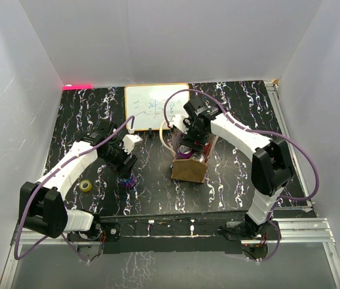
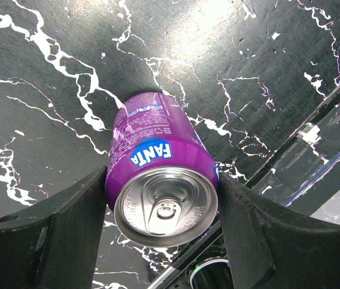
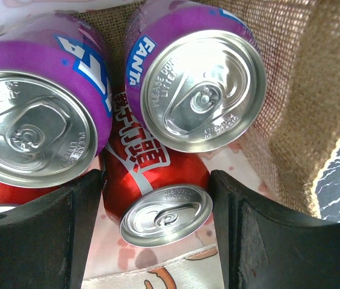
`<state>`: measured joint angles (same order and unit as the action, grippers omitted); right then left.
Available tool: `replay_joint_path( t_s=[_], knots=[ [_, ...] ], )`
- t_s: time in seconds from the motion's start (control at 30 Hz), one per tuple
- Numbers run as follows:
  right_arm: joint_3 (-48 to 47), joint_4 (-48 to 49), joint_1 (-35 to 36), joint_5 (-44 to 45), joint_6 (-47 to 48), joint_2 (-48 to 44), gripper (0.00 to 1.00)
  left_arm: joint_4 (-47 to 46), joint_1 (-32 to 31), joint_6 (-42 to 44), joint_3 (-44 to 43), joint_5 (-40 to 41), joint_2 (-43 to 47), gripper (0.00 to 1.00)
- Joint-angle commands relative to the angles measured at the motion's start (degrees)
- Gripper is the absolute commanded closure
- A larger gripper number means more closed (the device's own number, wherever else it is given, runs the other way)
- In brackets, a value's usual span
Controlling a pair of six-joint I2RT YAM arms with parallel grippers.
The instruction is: Place the beverage into the canvas bag
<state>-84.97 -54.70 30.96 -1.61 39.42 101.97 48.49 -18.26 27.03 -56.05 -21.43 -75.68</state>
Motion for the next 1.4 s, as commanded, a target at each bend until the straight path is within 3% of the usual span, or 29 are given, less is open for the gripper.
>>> replay_joint_path(
  t_s=[0.0, 0.27, 0.57, 1.07, 1.37],
  knots=[
    [-2.9, 1.7, 0.5, 4.6, -1.0, -4.3, 0.72, 1.5, -0.3, 0.1, -2.4, -2.4, 0.6, 0.97],
    [-2.3, 2.8, 1.4, 9.3, -1.6, -4.1, 0.74, 1.4, -0.3, 0.1, -2.3, -2.3, 0.9, 0.97],
    [-0.1, 5.9, 1.6, 7.7, -3.0, -3.8, 0.73, 1.6, -0.3, 0.1, -2.6, -2.4, 0.5, 0.96],
    [-0.3, 5.0, 1.7, -0.6, -4.6, -5.1, 0.32, 1.8, -0.3, 0.1, -3.0, -2.9, 0.7, 0.96],
    [-2.0, 3.8, 1.6, -2.7, -5.1, -5.8, 0.21, 2.1, -0.3, 1.1, -4.6, -3.9, 0.5, 1.00]
  ],
)
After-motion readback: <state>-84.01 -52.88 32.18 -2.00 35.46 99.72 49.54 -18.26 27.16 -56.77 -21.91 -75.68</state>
